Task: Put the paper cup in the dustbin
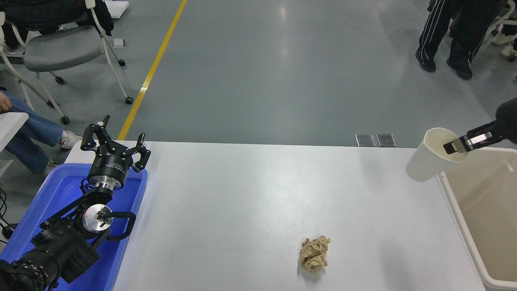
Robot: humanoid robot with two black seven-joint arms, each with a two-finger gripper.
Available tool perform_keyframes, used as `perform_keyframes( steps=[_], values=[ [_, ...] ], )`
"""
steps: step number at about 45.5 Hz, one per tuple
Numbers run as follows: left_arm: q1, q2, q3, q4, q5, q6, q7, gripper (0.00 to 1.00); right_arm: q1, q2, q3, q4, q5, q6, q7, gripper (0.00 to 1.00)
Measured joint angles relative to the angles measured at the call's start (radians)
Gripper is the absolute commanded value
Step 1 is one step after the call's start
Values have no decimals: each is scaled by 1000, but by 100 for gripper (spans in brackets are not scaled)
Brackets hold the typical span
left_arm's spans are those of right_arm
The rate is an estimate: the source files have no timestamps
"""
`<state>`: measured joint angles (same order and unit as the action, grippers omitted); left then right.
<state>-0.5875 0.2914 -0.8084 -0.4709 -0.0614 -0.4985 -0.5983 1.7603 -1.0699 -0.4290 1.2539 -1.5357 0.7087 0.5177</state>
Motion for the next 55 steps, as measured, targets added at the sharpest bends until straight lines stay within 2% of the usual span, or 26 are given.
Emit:
perform_keyframes(
  steps=[13,28,38,55],
  values=[
    [0,0,0,0,0,0,0,100,-69,-27,6,-82,30,-55,-1,0],
    [0,0,0,0,0,0,0,100,-246,-2,10,-312,147,-209,5,0],
    [0,0,0,0,0,0,0,100,-402,61,11,-573,337,-286,6,0],
    [0,0,0,0,0,0,0,100,-731,257,11,-1040,733,-362,8,0]
  ],
)
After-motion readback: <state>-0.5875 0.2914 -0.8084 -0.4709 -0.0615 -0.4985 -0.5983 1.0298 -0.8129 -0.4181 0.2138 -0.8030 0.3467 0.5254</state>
